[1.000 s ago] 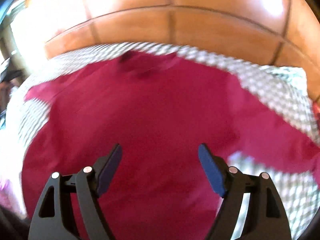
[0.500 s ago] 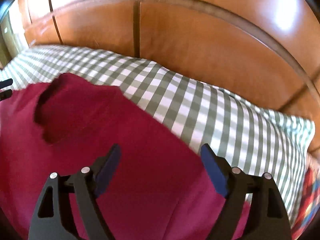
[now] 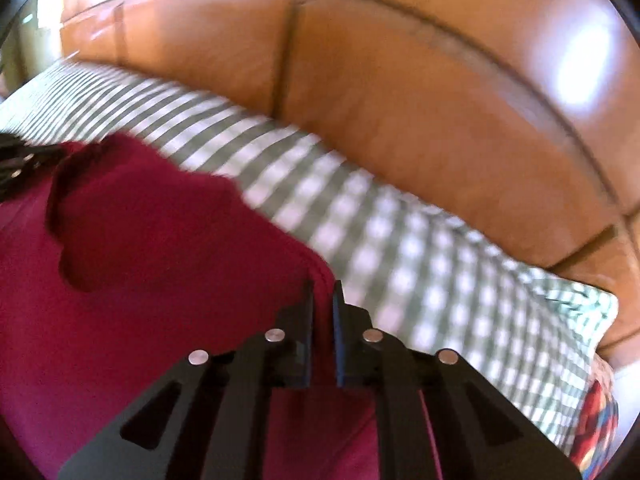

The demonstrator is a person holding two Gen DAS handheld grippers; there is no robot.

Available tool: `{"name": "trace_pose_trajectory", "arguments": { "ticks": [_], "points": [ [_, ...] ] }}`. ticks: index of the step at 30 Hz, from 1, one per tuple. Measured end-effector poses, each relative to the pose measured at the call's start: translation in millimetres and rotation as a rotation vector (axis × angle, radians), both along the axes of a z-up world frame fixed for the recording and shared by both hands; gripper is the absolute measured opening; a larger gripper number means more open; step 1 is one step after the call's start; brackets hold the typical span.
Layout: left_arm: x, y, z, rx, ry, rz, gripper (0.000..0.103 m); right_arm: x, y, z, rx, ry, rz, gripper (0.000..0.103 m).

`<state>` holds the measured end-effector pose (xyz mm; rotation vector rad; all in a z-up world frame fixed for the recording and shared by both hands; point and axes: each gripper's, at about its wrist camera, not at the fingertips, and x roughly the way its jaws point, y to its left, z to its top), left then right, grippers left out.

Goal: Fold small clothes

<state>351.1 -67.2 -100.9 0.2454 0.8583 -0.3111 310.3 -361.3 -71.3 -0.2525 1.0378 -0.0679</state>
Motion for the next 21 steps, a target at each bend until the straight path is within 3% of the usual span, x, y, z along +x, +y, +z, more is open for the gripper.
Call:
{"name": "trace_pose_trajectory", "arguments": {
  "ticks": [3, 5, 8, 9, 10, 12, 16, 21],
  "points": [
    [20.4, -14.2, -1.3, 0.016, -0.017, 0.089, 0.003, 10.0, -5.6, -6.1, -0.051, -0.017, -0.060, 0.006],
    [36.4, -18.9, -4.1, 0.025, 0.023, 0.137, 0.004, 22.0, -10.6, -18.9, -0.061, 0.012, -0.123, 0.007],
    [37.9, -13.2, 4.4, -0.045, 0.043, 0.158, 0.004, 23.0, -1.8, -24.9, -0.118, -0.016, -0.133, 0.014],
    [33.4, -3.5, 10.4, -0.101, 0.057, 0.161, 0.004, 21.2, -0.4, -24.1, -0.132, -0.031, -0.140, 0.026],
    [28.5, 6.3, 15.4, -0.128, 0.062, 0.172, 0.004, 17.5, -2.0, -18.3, -0.135, -0.053, -0.158, 0.050],
    [13.7, 34.7, 26.8, -0.166, 0.059, 0.192, 0.004, 5.1, -3.9, -6.0, -0.121, -0.102, -0.186, 0.070],
    [-44.1, 99.2, 29.9, -0.252, 0.090, 0.205, 0.004, -42.3, 1.2, 21.9, -0.021, -0.167, -0.223, 0.078],
    [-141.3, 161.7, 0.0, -0.387, 0.203, 0.231, 0.004, -116.2, 42.4, 24.1, 0.137, -0.148, -0.186, 0.084]
  ]
}}
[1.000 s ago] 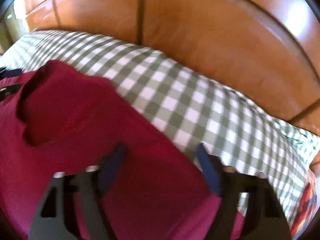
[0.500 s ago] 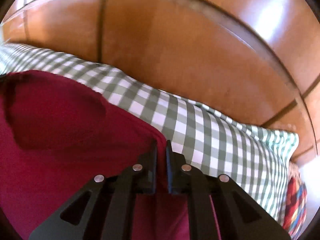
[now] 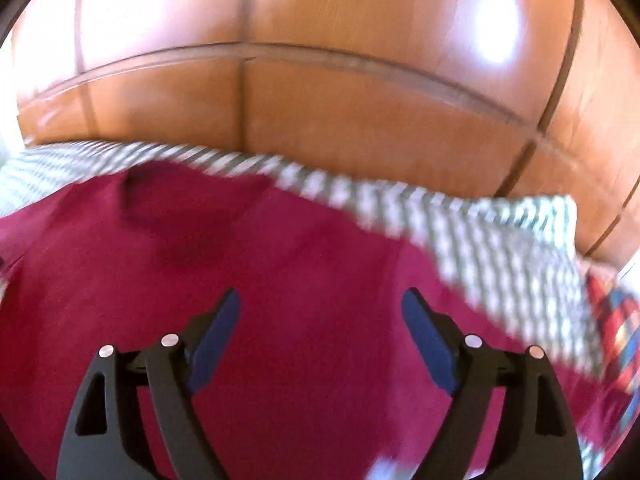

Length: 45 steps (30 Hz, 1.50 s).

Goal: Fold small clothes

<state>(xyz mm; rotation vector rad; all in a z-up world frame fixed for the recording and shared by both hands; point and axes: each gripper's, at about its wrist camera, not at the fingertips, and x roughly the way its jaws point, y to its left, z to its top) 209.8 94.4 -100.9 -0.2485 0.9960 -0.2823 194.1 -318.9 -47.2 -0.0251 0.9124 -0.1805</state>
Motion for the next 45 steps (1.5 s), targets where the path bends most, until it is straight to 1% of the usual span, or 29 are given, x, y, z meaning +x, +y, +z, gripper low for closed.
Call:
{"name": "trace_pose_trajectory", "arguments": {
  "ticks": [2, 4, 6, 8, 9, 10, 11, 12, 15, 17, 20, 21, 23, 24, 26, 28, 32, 33, 36, 38, 40, 42, 45],
  "points": [
    [-38.0, 6.4, -12.0, -0.038, 0.033, -0.006, 0.004, -28.4, 18.8, -4.7, 0.028, 0.011, 0.020, 0.084],
    [-73.7, 10.2, -21.9, -0.108, 0.050, -0.012, 0.004, -56.6, 40.8, -8.8, 0.033, 0.022, 0.040, 0.085],
    [-104.8, 8.1, -27.4, -0.184, 0.062, -0.044, 0.004, -83.3, 60.1, -12.3, 0.045, 0.031, 0.051, 0.085],
    [-123.0, 0.7, -28.3, -0.232, 0.056, -0.073, 0.004, -104.1, 76.0, -12.8, 0.046, 0.036, 0.058, 0.086],
    [-132.7, -6.0, -29.8, -0.269, 0.052, -0.094, 0.004, -116.8, 85.5, -12.7, 0.038, 0.036, 0.065, 0.086],
    [-140.6, -11.3, -32.5, -0.292, 0.054, -0.112, 0.004, -124.6, 88.0, -12.3, 0.036, 0.036, 0.068, 0.086],
    [-143.1, -15.0, -33.7, -0.300, 0.053, -0.124, 0.010, -130.7, 91.2, -12.5, 0.034, 0.039, 0.072, 0.087],
    [-146.3, -22.0, -35.8, -0.312, 0.049, -0.142, 0.011, -136.2, 93.5, -13.7, 0.031, 0.043, 0.072, 0.087],
    [-147.7, -35.8, -40.9, -0.373, 0.052, -0.143, 0.011, -148.1, 93.9, -27.5, 0.063, 0.087, 0.051, 0.089],
    [-143.2, -45.7, -38.0, -0.388, 0.055, -0.155, 0.011, -157.1, 96.4, -36.0, 0.065, 0.099, 0.036, 0.090],
    [-137.3, -67.4, -18.5, -0.448, 0.050, -0.217, 0.011, -161.3, 95.0, -41.6, 0.080, 0.074, 0.014, 0.092],
    [-134.0, -72.0, -12.3, -0.452, 0.042, -0.233, 0.013, -160.0, 93.6, -42.5, 0.092, 0.072, 0.006, 0.093],
    [-133.5, -91.2, -1.8, -0.384, 0.021, -0.247, 0.036, -159.6, 92.6, -44.4, 0.106, 0.063, -0.007, 0.093],
    [-130.3, -100.7, -3.6, -0.359, 0.037, -0.233, 0.039, -159.7, 92.5, -44.9, 0.105, 0.056, -0.006, 0.094],
    [-123.3, -117.1, -11.4, -0.338, 0.085, -0.226, 0.041, -159.8, 91.2, -46.3, 0.101, 0.039, -0.004, 0.095],
    [-126.9, -127.9, -16.0, -0.301, 0.099, -0.220, 0.041, -163.3, 88.1, -46.8, 0.112, 0.029, -0.004, 0.095],
    [-140.9, -127.2, -21.9, -0.306, 0.108, -0.226, 0.043, -169.0, 87.0, -47.5, 0.124, 0.011, -0.004, 0.097],
    [-143.9, -121.3, -23.7, -0.321, 0.114, -0.216, 0.043, -169.1, 86.9, -47.9, 0.126, 0.006, -0.005, 0.097],
    [-151.1, -104.0, -25.7, -0.423, 0.144, -0.194, 0.043, -169.8, 87.0, -47.8, 0.131, -0.002, -0.006, 0.097],
    [-151.1, -96.1, -26.7, -0.522, 0.165, -0.194, 0.055, -170.9, 87.0, -47.8, 0.135, -0.009, -0.007, 0.097],
    [-140.0, -100.4, -31.0, -0.575, 0.203, -0.179, 0.056, -170.9, 87.2, -47.9, 0.134, -0.012, -0.006, 0.097],
    [-130.0, -104.8, -33.1, -0.621, 0.223, -0.164, 0.056, -171.0, 87.0, -47.4, 0.140, -0.016, -0.007, 0.097],
    [-118.7, -112.4, -30.9, -0.645, 0.222, -0.152, 0.056, -172.3, 86.8, -47.4, 0.143, -0.022, -0.005, 0.097]
  ]
}}
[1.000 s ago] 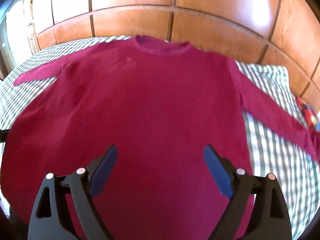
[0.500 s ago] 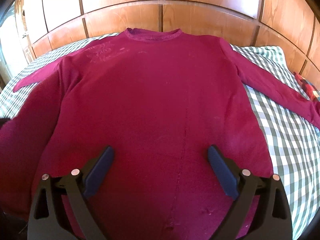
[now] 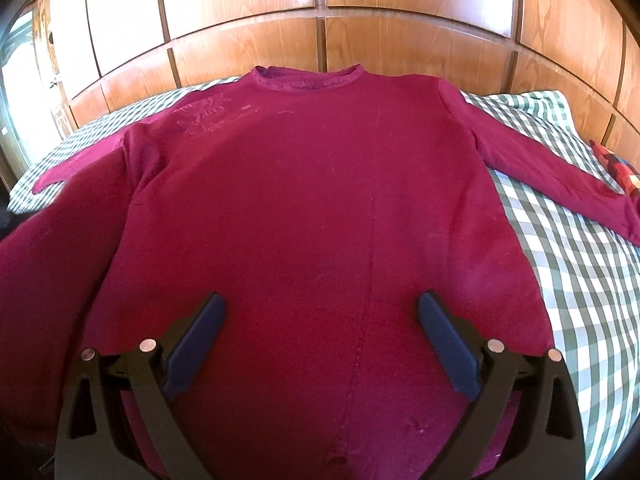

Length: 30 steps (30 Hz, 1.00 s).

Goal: Fold small clothes

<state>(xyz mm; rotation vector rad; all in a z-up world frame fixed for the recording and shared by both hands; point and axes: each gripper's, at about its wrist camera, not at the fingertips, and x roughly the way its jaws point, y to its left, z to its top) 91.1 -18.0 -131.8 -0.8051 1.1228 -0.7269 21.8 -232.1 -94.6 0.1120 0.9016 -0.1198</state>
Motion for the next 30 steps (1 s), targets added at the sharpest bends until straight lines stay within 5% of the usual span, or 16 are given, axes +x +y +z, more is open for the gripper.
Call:
{"name": "trace_pose_trajectory", "arguments": {
  "ticks": [6, 9, 11, 15, 19, 22, 26, 30],
  "points": [
    [26.1, 6.3, -0.8, -0.080, 0.059, 0.095, 0.060, -0.1, 0.3, -1.1, 0.004, -0.008, 0.001, 0.098],
    [37.1, 0.2, -2.0, 0.002, 0.053, 0.100, 0.060, -0.5, 0.2, -1.2, 0.008, -0.013, 0.001, 0.098],
    [37.9, -7.1, 5.0, 0.073, 0.028, 0.065, 0.048, -0.7, -0.3, -1.3, 0.015, -0.016, 0.001, 0.098],
    [25.9, 6.0, 15.2, 0.115, 0.012, -0.013, 0.048, -0.2, -0.4, -1.2, 0.020, -0.019, 0.003, 0.099],
    [8.9, 62.8, 36.3, 0.105, -0.053, 0.020, 0.020, -0.6, 0.2, -1.3, 0.023, -0.022, 0.003, 0.099],
    [2.0, 120.7, 58.2, 0.052, -0.093, 0.134, 0.011, -0.2, 1.1, -1.3, 0.021, -0.021, 0.002, 0.099],
    [-9.0, 174.1, 68.4, 0.132, -0.106, 0.257, 0.011, 1.1, 2.7, -1.1, 0.014, -0.016, -0.002, 0.099],
    [-19.5, 179.0, 39.8, 0.231, -0.053, 0.274, 0.012, 2.6, 3.5, 5.8, 0.011, 0.020, -0.002, 0.098]
  ]
}}
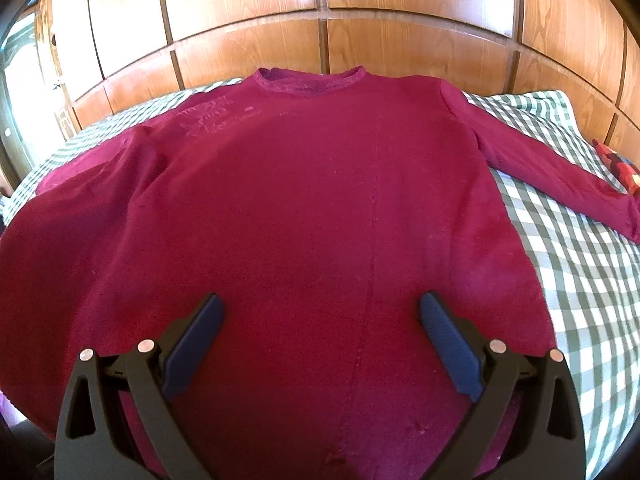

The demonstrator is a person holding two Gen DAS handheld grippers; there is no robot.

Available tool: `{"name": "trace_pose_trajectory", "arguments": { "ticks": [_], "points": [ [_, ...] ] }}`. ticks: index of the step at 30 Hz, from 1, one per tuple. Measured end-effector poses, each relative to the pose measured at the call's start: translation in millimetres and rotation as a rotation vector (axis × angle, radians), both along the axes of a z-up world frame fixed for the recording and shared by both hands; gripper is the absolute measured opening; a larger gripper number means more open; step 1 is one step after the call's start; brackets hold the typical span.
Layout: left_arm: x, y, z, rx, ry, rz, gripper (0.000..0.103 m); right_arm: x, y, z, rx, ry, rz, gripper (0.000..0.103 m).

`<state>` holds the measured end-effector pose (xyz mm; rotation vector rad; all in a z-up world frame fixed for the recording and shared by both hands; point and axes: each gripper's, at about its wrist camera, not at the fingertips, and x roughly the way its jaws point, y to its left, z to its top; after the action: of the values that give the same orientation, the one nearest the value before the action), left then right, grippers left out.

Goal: Fold small clothes

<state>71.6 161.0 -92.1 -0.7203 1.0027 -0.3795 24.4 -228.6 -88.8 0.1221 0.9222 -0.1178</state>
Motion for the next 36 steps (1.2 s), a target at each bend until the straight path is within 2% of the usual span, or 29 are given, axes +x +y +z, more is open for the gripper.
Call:
{"name": "trace_pose_trajectory", "arguments": {
  "ticks": [1, 2, 5, 6, 9, 11, 12, 13, 15, 17, 18, 19, 21, 24, 26, 27, 30, 33, 35, 36],
  "points": [
    [0.6, -8.1, -4.9, 0.001, 0.006, -0.020, 0.012, -2.8, -3.5, 5.5, 0.011, 0.010, 0.000, 0.097],
    [2.4, -16.4, -9.0, -0.009, 0.012, -0.047, 0.021, -8.0, -10.1, 12.2, 0.017, 0.009, -0.019, 0.097],
    [-0.9, -50.3, -17.7, -0.055, 0.011, -0.185, 0.040, -35.7, -43.6, 34.3, 0.035, -0.028, -0.114, 0.097],
    [-3.4, -63.7, -20.0, -0.053, 0.011, -0.236, 0.042, -42.4, -51.7, 38.1, 0.038, -0.029, -0.137, 0.097],
    [-5.8, -82.5, -25.6, -0.048, 0.015, -0.303, 0.043, -74.8, -86.6, 43.4, 0.032, 0.016, -0.226, 0.095],
    [-7.7, -88.5, -29.8, -0.050, 0.023, -0.317, 0.043, -93.6, -100.6, 35.1, 0.062, 0.097, -0.233, 0.081],
    [-8.3, -89.6, -31.6, -0.066, 0.031, -0.322, 0.043, -102.4, -102.8, 27.1, 0.088, 0.153, -0.222, 0.065],
    [-7.5, -90.9, -32.2, -0.074, 0.033, -0.323, 0.043, -107.0, -101.8, 23.0, 0.107, 0.175, -0.210, 0.056],
    [-4.3, -94.2, -35.7, -0.085, 0.042, -0.319, 0.043, -114.6, -93.0, 20.8, 0.121, 0.182, -0.171, 0.050],
    [-6.7, -95.0, -32.6, -0.099, 0.040, -0.318, 0.042, -112.9, -81.4, 22.0, 0.138, 0.187, -0.125, 0.028],
    [-5.4, -93.5, -30.3, -0.099, 0.034, -0.321, 0.041, -110.4, -77.5, 22.8, 0.146, 0.190, -0.111, 0.007],
    [-4.5, -98.6, -26.9, -0.098, 0.025, -0.329, 0.035, -105.2, -70.3, 25.6, 0.102, 0.199, -0.090, 0.006],
    [-1.3, -104.7, -18.0, -0.097, 0.013, -0.335, 0.032, -100.3, -66.4, 33.2, 0.041, 0.185, -0.070, 0.006],
    [5.3, -119.0, -5.9, -0.051, -0.020, -0.343, 0.032, -101.8, -91.3, 40.7, -0.036, 0.165, -0.170, 0.006],
    [13.3, -133.4, -3.9, -0.005, -0.023, -0.350, 0.032, -101.4, -114.0, 31.6, -0.125, 0.202, -0.249, 0.006],
    [18.3, -140.3, -5.9, 0.029, -0.013, -0.341, 0.032, -102.7, -126.4, 21.9, -0.130, 0.229, -0.276, 0.006],
    [29.9, -147.3, -14.7, 0.103, 0.022, -0.296, 0.032, -98.8, -130.1, 10.3, -0.135, 0.236, -0.279, 0.006],
    [34.7, -134.5, -25.4, 0.079, 0.065, -0.222, 0.035, -89.8, -116.4, 5.1, -0.220, 0.238, -0.255, 0.006],
    [35.8, -120.3, -33.9, 0.023, 0.090, -0.162, 0.039, -90.7, -118.1, 4.4, -0.216, 0.230, -0.255, 0.006],
    [36.3, -110.5, -37.6, -0.032, 0.094, -0.127, 0.040, -91.5, -118.5, 4.3, -0.209, 0.228, -0.256, 0.006]
  ]
}}
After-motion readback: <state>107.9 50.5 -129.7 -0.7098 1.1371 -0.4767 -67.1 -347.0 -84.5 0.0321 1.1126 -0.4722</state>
